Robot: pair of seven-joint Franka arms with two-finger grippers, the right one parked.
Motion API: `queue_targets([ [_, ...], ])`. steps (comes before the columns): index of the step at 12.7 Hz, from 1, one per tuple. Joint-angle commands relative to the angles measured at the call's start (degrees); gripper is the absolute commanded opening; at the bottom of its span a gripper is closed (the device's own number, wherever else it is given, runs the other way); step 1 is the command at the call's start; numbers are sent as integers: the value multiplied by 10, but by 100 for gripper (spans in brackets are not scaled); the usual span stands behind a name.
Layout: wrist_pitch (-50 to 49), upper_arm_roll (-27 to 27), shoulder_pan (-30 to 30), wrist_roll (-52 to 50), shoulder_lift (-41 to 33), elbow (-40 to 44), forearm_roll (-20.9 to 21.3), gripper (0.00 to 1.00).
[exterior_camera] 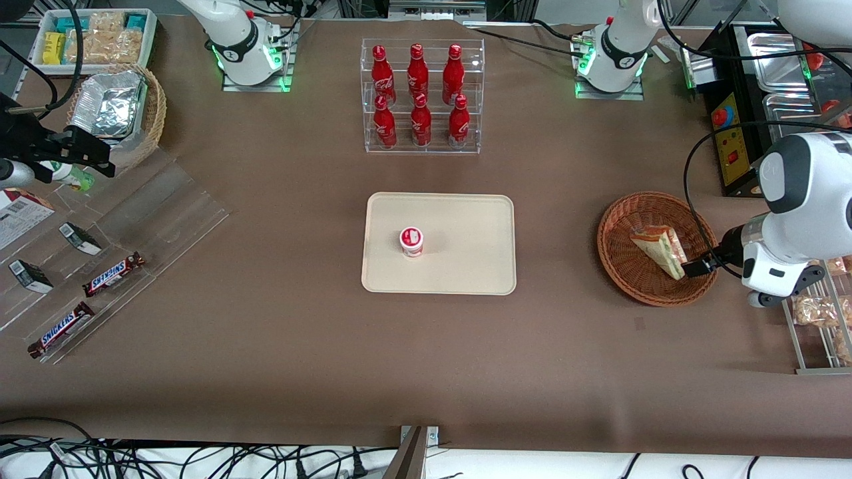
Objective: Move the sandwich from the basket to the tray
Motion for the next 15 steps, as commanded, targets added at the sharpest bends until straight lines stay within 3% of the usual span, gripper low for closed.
queue_targets([
  [1, 100, -3, 18, -46, -54, -119, 8, 100],
  [4, 180, -9, 17, -161, -72, -193, 19, 100],
  [7, 199, -21, 12, -234, -98, -243, 70, 100],
  [15, 262, -31, 12, -255, -85, -288, 108, 100],
])
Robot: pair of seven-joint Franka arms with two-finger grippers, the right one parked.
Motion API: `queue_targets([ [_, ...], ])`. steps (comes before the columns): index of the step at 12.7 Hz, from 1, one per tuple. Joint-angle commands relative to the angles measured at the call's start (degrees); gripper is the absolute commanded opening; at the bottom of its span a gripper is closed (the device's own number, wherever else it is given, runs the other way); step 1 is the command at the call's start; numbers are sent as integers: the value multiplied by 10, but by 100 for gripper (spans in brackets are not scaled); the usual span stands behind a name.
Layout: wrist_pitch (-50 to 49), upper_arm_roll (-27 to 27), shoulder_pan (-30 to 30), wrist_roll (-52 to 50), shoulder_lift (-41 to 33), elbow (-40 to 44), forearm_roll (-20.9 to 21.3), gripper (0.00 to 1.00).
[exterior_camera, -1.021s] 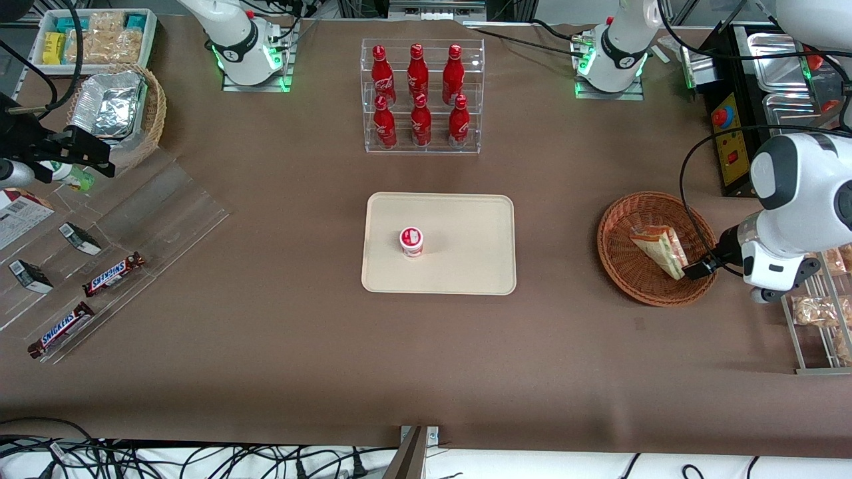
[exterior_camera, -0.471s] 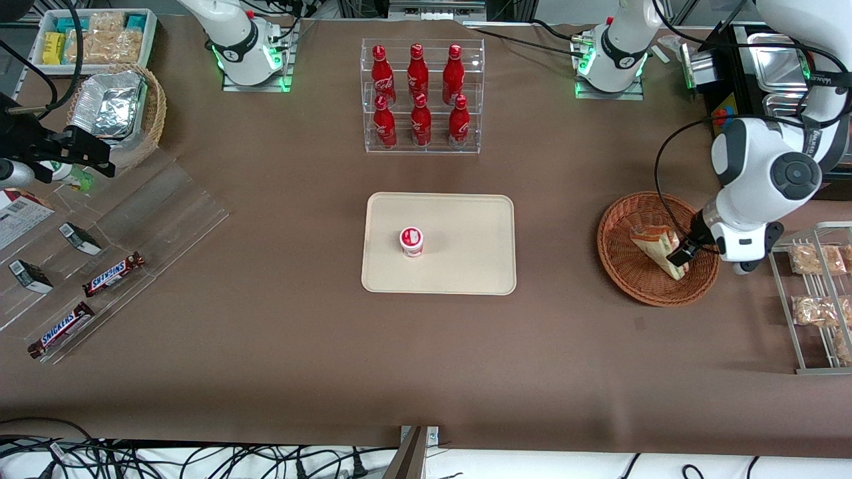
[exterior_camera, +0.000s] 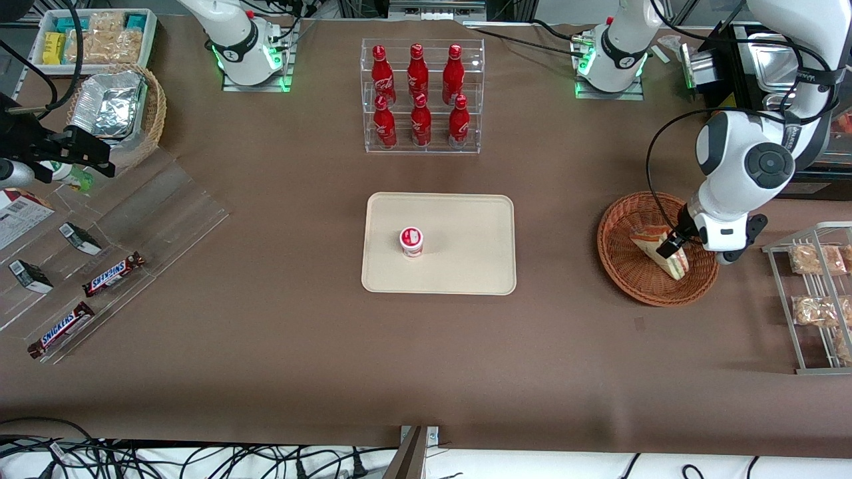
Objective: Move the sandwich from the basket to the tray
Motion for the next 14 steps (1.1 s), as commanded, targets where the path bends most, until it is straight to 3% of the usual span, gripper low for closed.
queue_targets([
  [1, 23, -3, 0, -25, 5, -11, 20, 100],
  [5, 30, -4, -1, -51, 11, -7, 20, 100],
  [7, 30, -4, -4, -58, 14, -6, 21, 54],
  [9, 30, -4, -4, -57, 13, -6, 21, 35],
  [11, 30, -4, -4, -54, 13, -6, 21, 29],
  [14, 24, -5, -4, -48, 12, -5, 21, 29],
])
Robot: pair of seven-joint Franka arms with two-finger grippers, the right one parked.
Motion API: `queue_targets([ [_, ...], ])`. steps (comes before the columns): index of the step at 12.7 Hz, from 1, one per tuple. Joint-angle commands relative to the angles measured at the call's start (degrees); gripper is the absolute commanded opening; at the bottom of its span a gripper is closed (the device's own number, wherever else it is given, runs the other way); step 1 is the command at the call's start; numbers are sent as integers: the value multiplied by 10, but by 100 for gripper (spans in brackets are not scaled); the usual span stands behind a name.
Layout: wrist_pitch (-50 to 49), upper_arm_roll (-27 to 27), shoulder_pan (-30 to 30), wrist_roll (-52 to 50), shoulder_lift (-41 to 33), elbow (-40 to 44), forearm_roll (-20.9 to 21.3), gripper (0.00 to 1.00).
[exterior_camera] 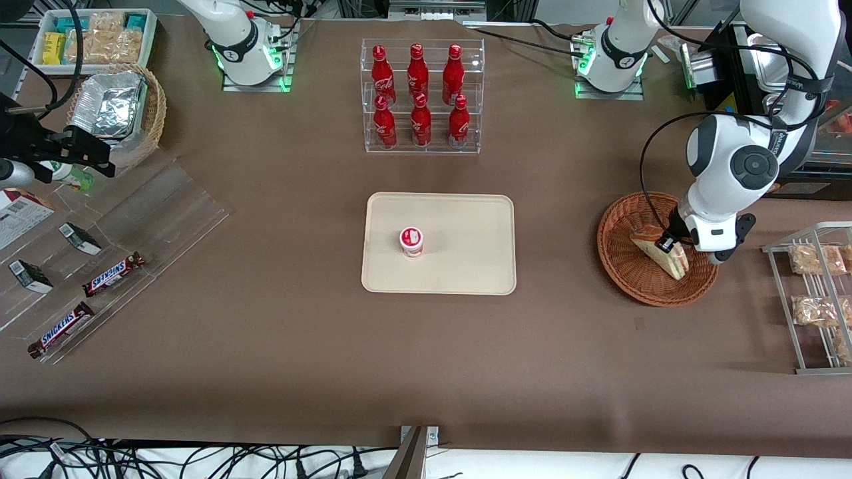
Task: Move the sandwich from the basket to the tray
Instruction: 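Close the left gripper on the sandwich and lift it from the basket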
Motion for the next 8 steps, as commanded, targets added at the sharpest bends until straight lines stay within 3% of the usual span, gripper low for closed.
queue_targets([
  [1, -5, -1, -3, -8, -3, 6, 17, 29],
  [8, -258, -49, -2, 55, -4, 182, 7, 29],
])
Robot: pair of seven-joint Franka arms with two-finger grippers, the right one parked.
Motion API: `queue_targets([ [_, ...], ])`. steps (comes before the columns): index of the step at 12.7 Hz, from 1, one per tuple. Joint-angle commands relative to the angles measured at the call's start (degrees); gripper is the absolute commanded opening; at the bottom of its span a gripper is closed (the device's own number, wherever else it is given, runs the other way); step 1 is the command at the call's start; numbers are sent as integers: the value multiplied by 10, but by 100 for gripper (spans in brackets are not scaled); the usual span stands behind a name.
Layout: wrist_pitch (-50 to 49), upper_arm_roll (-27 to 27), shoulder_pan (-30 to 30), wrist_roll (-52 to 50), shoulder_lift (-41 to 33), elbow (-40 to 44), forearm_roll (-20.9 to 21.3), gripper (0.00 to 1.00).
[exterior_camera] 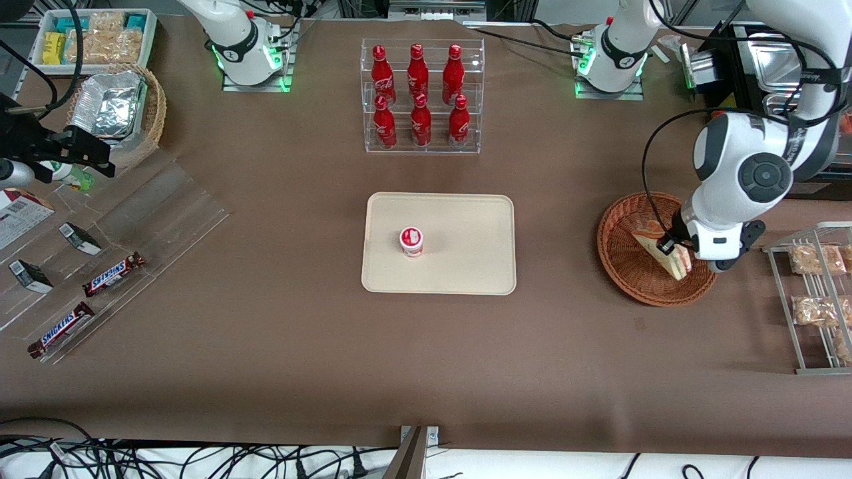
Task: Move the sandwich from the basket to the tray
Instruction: 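Close the left gripper on the sandwich and lift it from the basket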
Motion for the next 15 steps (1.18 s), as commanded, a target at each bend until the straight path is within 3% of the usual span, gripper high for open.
queue_targets([
  [1, -98, -19, 0, 37, 0, 78, -1, 29],
  [4, -209, -41, -1, 81, -1, 170, -44, 29],
  [6, -248, -73, 0, 87, -1, 213, -51, 30],
  [8, -263, -98, -1, 89, -1, 240, -69, 30],
  [13, -256, -178, -5, 89, 11, 252, -67, 29],
  [15, -224, -190, -34, 81, 22, 253, -64, 29],
])
